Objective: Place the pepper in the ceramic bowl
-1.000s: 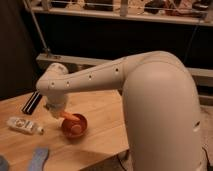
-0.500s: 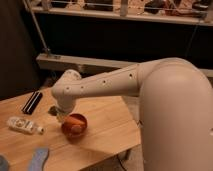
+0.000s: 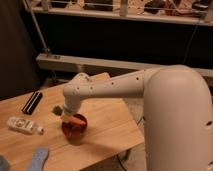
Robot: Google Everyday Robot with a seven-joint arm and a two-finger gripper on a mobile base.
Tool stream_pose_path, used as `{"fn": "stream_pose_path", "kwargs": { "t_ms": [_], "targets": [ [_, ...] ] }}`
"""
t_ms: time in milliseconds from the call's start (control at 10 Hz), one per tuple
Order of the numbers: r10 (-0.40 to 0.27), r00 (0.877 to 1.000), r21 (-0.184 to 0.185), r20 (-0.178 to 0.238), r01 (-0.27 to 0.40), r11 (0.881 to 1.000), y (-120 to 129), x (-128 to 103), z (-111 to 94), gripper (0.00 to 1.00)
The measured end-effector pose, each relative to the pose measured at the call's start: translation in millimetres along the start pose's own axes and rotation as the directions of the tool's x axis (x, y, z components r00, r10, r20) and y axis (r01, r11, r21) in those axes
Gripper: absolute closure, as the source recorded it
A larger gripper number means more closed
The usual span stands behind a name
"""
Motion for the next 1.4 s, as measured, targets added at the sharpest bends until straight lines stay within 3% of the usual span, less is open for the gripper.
{"fn": "stream_pose_path", "kwargs": {
  "t_ms": [200,400,600,700,800,1000,1100,1200,1400],
  "targets": [
    [0.017,1.0,-0.034,-0.012,-0.017,0.999,-5,6,5,0.32],
    [0.023,0.999,-0.043,-0.039,-0.024,0.999,-10,10,2,0.32],
    [0.063,0.996,-0.008,-0.058,-0.063,0.998,-25,5,-17,0.32],
    [0.112,0.993,0.03,-0.049,-0.11,0.993,-37,0,-37,0.32],
    [0.184,0.983,0.084,-0.025,-0.181,0.98,-55,-4,-63,0.32],
    [0.302,0.953,0.179,0.014,-0.3,0.937,-87,4,-100,0.32],
    [0.373,0.927,0.238,0.034,-0.37,0.898,-105,16,-116,0.32],
    [0.474,0.879,0.331,0.056,-0.464,0.821,-130,36,-132,0.32],
    [0.552,0.829,0.409,0.088,-0.535,0.739,-148,51,-143,0.32]
  ]
}}
